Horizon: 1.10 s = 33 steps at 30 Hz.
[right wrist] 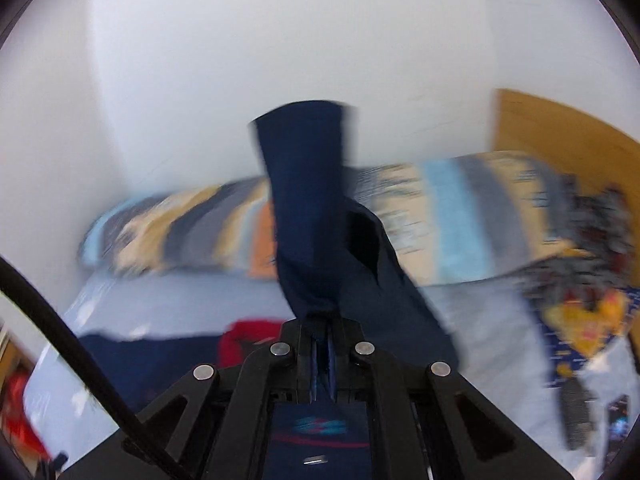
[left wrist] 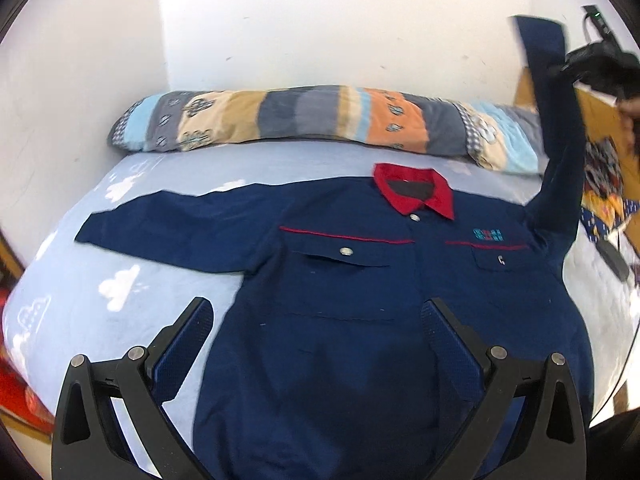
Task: Fold large clothes
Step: 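Lay the held sleeve across the jacket front with the right gripper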
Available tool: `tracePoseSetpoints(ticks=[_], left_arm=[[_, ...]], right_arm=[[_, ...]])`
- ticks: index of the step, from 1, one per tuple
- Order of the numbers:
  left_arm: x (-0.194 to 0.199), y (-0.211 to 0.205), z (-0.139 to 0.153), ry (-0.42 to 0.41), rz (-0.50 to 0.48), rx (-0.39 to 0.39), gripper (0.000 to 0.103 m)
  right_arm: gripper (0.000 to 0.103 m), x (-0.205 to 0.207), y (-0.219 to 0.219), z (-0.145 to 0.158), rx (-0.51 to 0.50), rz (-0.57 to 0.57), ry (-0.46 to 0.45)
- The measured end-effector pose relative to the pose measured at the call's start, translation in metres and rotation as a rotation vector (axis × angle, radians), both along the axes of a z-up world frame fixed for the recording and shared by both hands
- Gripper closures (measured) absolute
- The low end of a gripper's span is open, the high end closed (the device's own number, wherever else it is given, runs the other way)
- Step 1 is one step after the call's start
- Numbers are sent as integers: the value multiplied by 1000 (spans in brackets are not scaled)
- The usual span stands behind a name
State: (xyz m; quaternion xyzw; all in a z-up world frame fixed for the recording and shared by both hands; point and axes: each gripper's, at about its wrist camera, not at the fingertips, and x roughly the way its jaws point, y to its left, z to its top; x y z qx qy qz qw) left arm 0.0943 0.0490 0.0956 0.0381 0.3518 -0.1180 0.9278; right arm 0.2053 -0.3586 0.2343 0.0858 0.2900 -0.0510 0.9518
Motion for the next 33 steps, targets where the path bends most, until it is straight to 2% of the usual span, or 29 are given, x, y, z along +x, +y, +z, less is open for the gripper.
tracePoseSetpoints(ticks=[5, 10, 12, 13, 15, 17, 19, 22, 25, 27, 30, 33], left_arm=[[2, 42, 10, -15, 97, -37, 0], [2, 76, 17, -38, 178, -70, 0], [5, 86, 16, -25, 201, -74, 0], [7, 90, 15, -13, 200, -88, 0], [8, 92, 14, -1, 202, -92, 0], [9, 90, 15, -1, 193, -98, 0], [8, 88, 17, -13, 187, -98, 0], [9, 85, 17, -14, 191, -104, 0], [9, 81, 16, 4, 193, -119, 0], [9, 79, 17, -1, 199, -112, 0], [9, 78, 16, -17, 220, -87, 0], [14, 81, 11, 0, 227, -84, 0]], right_arm=[[99, 48, 142, -73, -23, 183, 88], [99, 86, 264, -182, -30, 310, 247], [98, 95, 292, -222, -99, 327, 308], [93, 97, 308, -244, -165, 326, 340], [83, 96, 326, -267, -256, 328, 369], [73, 87, 326, -266, -237, 361, 357], [45, 74, 306, -253, -138, 409, 329], [27, 50, 279, -218, -87, 446, 253], [24, 43, 252, -197, -3, 479, 227], [24, 46, 239, -189, 43, 445, 200], [24, 56, 236, -194, 9, 382, 211], [30, 79, 244, -209, -23, 353, 248]])
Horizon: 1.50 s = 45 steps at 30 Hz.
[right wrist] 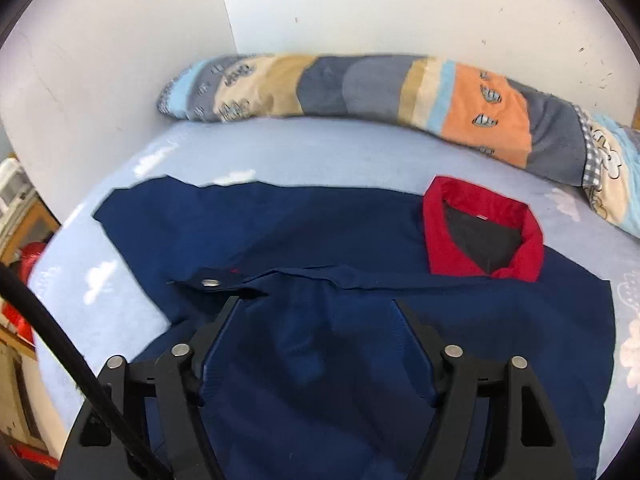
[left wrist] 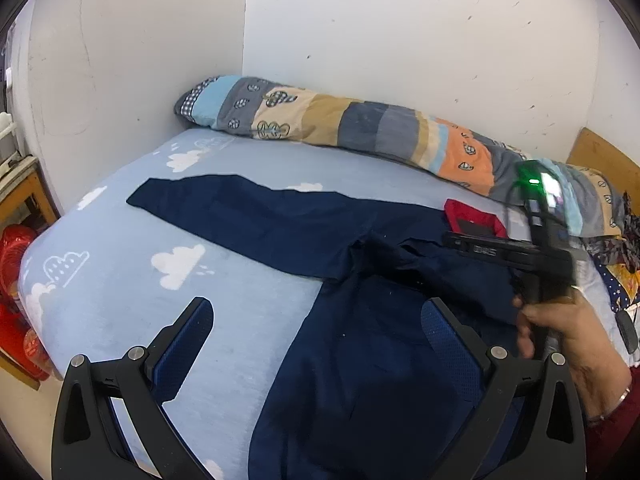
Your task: Fold large clothes
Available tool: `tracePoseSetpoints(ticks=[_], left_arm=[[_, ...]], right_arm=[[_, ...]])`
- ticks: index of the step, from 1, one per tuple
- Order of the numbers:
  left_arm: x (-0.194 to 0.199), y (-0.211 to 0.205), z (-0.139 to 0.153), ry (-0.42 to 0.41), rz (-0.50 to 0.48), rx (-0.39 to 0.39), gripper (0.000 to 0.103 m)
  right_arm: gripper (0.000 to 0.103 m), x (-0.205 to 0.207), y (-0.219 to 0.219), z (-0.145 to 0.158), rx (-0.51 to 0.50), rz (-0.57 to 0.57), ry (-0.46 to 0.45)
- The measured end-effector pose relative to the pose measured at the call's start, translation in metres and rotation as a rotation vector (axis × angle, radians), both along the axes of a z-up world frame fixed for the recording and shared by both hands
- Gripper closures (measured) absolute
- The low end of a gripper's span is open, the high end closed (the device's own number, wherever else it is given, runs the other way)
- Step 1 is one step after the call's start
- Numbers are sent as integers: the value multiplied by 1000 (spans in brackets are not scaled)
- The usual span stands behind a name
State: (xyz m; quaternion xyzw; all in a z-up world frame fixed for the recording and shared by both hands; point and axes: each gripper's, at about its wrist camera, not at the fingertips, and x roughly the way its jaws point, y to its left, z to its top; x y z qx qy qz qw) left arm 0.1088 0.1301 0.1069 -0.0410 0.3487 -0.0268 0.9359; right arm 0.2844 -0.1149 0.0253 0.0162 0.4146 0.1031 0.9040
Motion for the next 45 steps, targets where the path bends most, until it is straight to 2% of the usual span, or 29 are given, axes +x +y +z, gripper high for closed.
tracePoseSetpoints(ticks=[4, 7, 9, 11, 13, 16, 18, 19, 20, 22, 24, 29, 31, 33, 34, 35, 37, 38, 41, 43, 45], left_arm=[[8, 4, -6, 28, 14, 2, 0], [10, 8, -8, 33, 21, -4, 0], [11, 9, -9, 42, 22, -13, 0], [11, 10, -10, 46, 26, -20, 0], [11, 12, -9, 45, 36, -22, 0], [13, 12, -10, 47, 51, -20, 0], [16, 12, -13, 55, 56, -15, 0], [18, 12, -15, 62, 57, -7, 0], [20, 12, -17, 69, 59, -1, 0], [25, 17, -23, 94, 68, -5, 0], [31, 22, -28, 124, 75, -13, 0], [57, 53, -40, 213, 143, -106, 0], [69, 73, -40, 236, 179, -168, 0], [85, 110, -42, 256, 203, -333, 0], [94, 134, -44, 262, 220, -440, 0], [101, 151, -46, 267, 248, -495, 2], [119, 198, -49, 258, 333, -609, 13], [128, 215, -51, 257, 351, -639, 18], [165, 275, -68, 264, 424, -783, 24], [184, 305, -82, 258, 447, -888, 24], [205, 329, -96, 244, 482, -924, 26]], right_arm=[[31, 18, 28, -36, -98, 24, 73], [30, 10, 52, -80, -192, 61, 171], [28, 1, 61, -83, -282, 78, 107], [28, 1, 57, -70, -237, 63, 116], [26, -4, 52, -51, -164, 60, 83], [21, -9, 62, -42, -176, 94, 38], [18, -5, 69, -59, -160, 135, 96], [17, -2, 73, -75, -155, 150, 183], [17, -1, 72, -84, -144, 151, 230], [20, -10, 72, -72, -153, 163, 199], [20, -27, 64, -45, -98, 176, 134], [19, -93, 24, 21, -9, 170, -2], [18, -131, 7, 42, -32, 161, -48], [13, -163, -10, 53, -24, 164, -85], [13, -177, -19, 55, -20, 156, -91], [13, -189, -30, 55, -14, 140, -95], [13, -210, -49, 51, 31, 116, -113], [13, -215, -54, 47, 42, 116, -110], [13, -218, -63, 39, 23, 96, -112], [13, -218, -68, 41, 19, 84, -123], [13, -215, -72, 40, 33, 77, -130]])
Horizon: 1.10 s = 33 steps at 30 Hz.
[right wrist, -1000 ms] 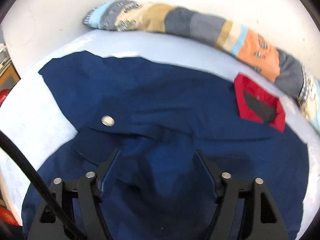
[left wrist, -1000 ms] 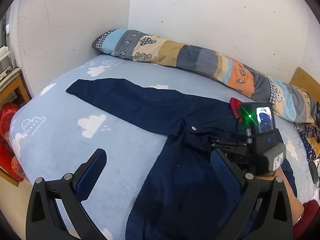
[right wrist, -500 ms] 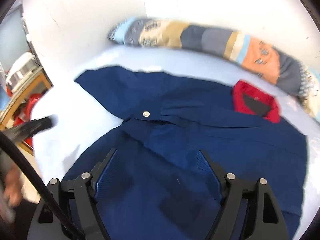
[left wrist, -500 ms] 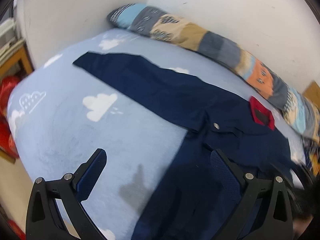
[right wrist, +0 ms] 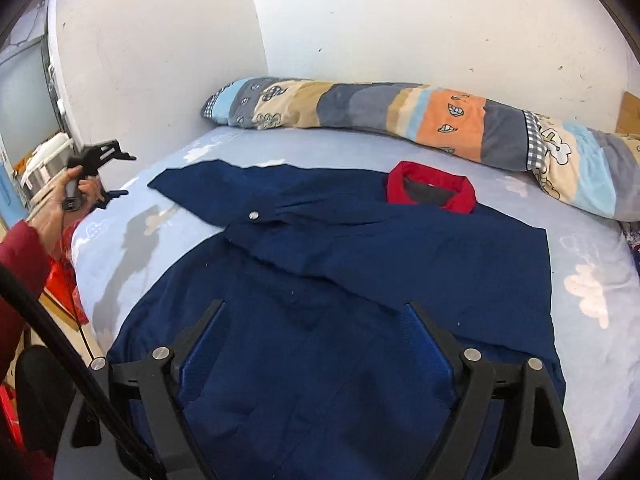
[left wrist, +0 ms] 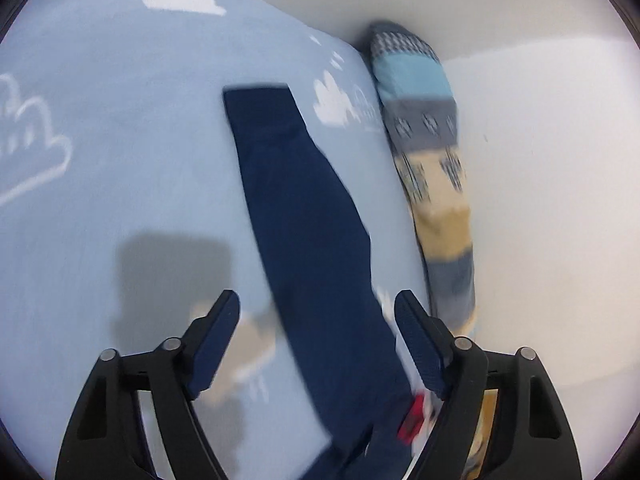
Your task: Fold large clothes
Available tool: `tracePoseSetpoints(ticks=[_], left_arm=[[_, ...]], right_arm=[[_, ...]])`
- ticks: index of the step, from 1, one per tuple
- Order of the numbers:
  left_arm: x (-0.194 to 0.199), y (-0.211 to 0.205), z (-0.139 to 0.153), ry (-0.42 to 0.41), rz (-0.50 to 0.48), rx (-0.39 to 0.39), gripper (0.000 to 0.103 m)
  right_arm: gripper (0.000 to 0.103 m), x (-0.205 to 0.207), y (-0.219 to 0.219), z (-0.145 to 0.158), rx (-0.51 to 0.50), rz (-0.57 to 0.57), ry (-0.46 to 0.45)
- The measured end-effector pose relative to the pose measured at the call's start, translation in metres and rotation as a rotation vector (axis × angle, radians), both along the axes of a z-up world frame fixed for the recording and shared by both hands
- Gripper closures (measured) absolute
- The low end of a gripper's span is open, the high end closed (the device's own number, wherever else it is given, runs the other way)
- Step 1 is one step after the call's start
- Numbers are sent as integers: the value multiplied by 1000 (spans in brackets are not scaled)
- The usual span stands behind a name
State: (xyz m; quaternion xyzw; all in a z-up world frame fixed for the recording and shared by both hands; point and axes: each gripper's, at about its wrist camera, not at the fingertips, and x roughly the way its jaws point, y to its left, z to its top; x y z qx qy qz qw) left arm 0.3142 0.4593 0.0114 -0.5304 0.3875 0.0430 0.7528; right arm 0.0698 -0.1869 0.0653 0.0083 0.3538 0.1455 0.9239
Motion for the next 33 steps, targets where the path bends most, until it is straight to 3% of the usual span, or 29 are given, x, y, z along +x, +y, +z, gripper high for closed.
tracePoseSetpoints(ticks=[1, 3, 5, 6, 9, 16, 20, 22, 23, 25, 27, 29, 31, 33], left_arm=[[11, 8, -8, 0, 15, -6, 26], [30, 18, -28, 12, 20, -49, 42], [44, 22, -49, -11, 41, -107, 42], [49, 25, -54, -12, 49, -112, 48], [61, 31, -62, -25, 96, -82, 48], [89, 39, -93, 30, 184, -66, 48], [107, 41, -91, -13, 206, -21, 48], [116, 40, -86, -72, 207, -9, 76], [119, 40, -88, -91, 192, -25, 100], [124, 36, -91, -107, 179, -35, 100], [126, 30, -87, -103, 159, 30, 100], [118, 28, -84, -127, 166, 30, 100], [113, 24, -74, -165, 160, 35, 100], [110, 17, -55, -177, 123, 94, 100]], right_arm=[[13, 3, -3, -1, 11, -6, 3], [13, 10, -4, -4, 25, -10, 9], [13, 16, -4, -7, 19, -12, 12], [13, 19, -2, -9, 14, -10, 16], [13, 26, 1, -16, 3, 4, 35], [13, 37, 5, -26, 11, 24, 57], [13, 37, 5, -29, 16, 32, 47], [13, 39, 5, -31, 20, 30, 54], [13, 40, 5, -33, 22, 30, 60], [13, 42, 5, -35, 22, 25, 64], [13, 42, 5, -35, 24, 28, 63], [13, 43, 6, -35, 19, 27, 61], [13, 43, 4, -34, 21, 19, 57], [13, 42, 1, -31, 25, 6, 51]])
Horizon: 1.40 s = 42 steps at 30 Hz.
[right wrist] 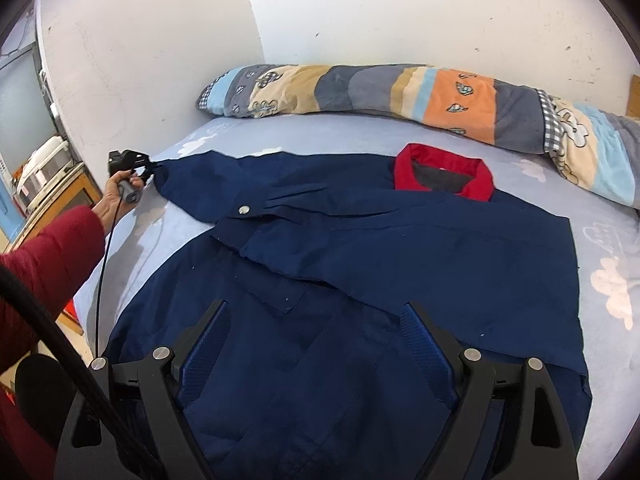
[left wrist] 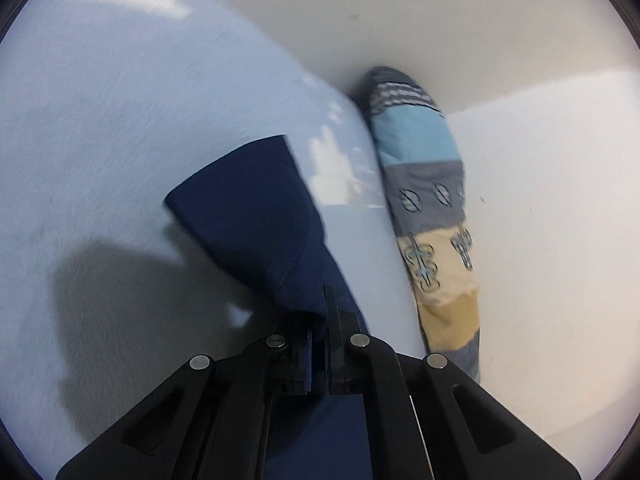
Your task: Fold large clothes
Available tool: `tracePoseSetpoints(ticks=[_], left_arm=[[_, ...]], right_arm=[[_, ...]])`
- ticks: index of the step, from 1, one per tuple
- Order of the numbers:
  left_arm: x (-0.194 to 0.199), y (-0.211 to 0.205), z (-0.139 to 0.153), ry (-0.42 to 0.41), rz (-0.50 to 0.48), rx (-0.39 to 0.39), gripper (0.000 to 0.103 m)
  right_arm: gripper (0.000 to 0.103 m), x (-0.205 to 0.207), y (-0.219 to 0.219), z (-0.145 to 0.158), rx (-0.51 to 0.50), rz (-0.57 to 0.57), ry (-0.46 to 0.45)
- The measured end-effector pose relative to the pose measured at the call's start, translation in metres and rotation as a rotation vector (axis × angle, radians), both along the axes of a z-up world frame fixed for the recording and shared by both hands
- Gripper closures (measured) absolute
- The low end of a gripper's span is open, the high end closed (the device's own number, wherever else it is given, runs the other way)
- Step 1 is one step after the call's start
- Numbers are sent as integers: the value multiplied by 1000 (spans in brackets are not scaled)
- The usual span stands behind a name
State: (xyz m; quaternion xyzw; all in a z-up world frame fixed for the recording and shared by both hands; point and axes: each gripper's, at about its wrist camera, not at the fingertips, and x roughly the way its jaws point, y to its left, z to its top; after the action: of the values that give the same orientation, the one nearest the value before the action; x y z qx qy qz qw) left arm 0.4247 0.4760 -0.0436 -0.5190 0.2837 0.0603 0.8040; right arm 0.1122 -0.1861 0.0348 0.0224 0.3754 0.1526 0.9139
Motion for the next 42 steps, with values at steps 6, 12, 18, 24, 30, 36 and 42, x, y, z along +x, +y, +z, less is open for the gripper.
tracePoseSetpoints(ticks=[6, 12, 18, 24, 30, 36, 42], left_arm=[[-7, -53, 84, -63, -144, 176, 100], [-23, -179, 165, -153, -387, 355, 100], [-49, -337, 200, -218, -631, 420, 100], [-88, -511, 200, -263, -872, 442, 100], [-140, -674, 134, -208, -1059, 490, 99], [-192, -783, 20, 6, -1145, 716, 38], [-253, -805, 20, -116, -1226, 915, 35]], right_arm=[[13, -10, -23, 22, 19, -77, -64], [13, -24, -65, 50, 9, -221, -149], [13, -47, -130, 71, 69, -401, -212], [13, -76, -172, 88, 83, -519, -276], [13, -111, -212, 104, 124, -608, -333], [13, -117, -228, 102, 134, -640, -317], [13, -115, -228, 100, 114, -648, -311]])
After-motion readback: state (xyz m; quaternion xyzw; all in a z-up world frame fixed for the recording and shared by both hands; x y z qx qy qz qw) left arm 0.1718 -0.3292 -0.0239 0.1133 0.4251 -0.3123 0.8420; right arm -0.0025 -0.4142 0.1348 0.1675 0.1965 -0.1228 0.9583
